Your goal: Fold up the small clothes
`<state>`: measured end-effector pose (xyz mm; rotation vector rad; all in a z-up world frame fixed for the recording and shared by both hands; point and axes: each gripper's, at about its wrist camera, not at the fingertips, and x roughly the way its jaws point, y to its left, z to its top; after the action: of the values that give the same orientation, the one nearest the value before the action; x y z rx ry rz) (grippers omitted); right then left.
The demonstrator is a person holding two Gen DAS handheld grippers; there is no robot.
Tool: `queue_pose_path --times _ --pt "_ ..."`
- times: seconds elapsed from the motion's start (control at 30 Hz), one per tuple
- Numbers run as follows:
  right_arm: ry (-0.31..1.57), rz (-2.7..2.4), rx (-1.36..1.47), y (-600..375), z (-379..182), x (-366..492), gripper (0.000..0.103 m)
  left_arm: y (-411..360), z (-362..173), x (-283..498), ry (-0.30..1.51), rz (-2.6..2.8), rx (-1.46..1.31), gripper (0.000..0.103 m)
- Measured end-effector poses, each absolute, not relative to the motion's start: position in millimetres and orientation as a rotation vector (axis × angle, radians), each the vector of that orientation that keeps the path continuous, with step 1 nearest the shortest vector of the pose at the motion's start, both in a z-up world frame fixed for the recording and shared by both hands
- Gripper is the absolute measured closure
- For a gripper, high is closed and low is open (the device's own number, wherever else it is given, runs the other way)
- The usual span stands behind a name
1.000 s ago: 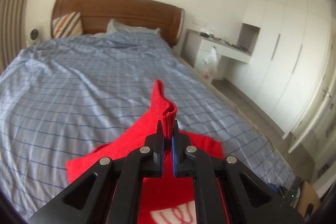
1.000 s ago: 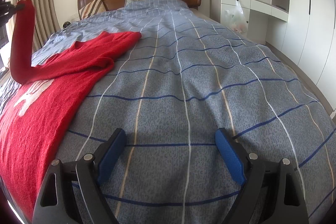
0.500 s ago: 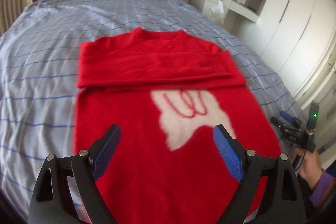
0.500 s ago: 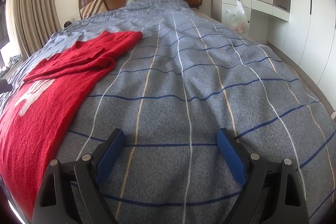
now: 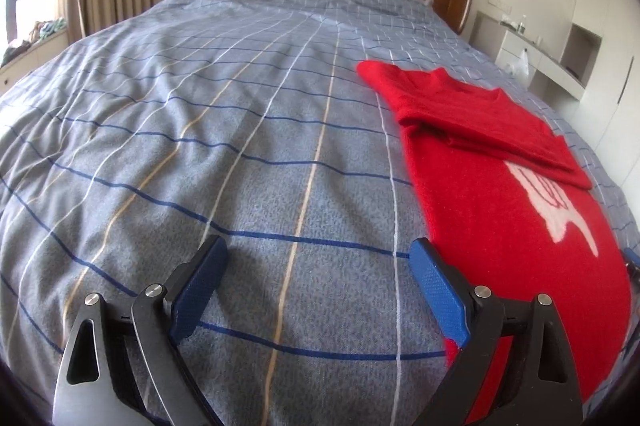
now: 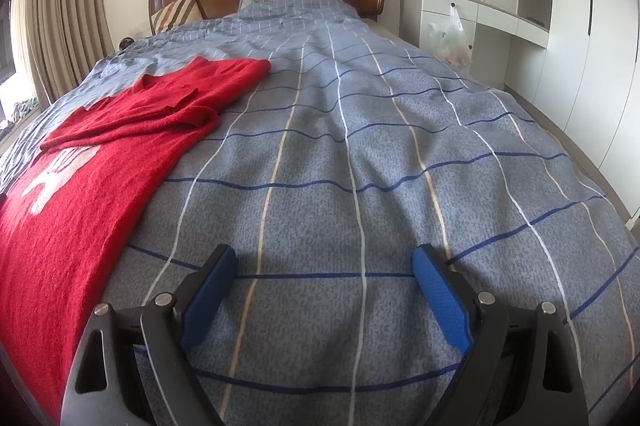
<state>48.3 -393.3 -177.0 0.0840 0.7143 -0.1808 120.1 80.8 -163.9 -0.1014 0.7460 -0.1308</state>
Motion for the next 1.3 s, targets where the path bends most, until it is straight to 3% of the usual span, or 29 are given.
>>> queue_pose_path --times 0.23,1.3 --pt "0.71 -0.186 0.076 -392.8 -178.2 47.8 0.013 78.9 -171.5 121.8 0.737 -0.16 -0.063 0.001" --pt "0.711 -0.187 0.073 -392.3 -178.5 48.5 0.013 79.6 -171.9 121.1 0.734 -0.163 -0.06 0.001"
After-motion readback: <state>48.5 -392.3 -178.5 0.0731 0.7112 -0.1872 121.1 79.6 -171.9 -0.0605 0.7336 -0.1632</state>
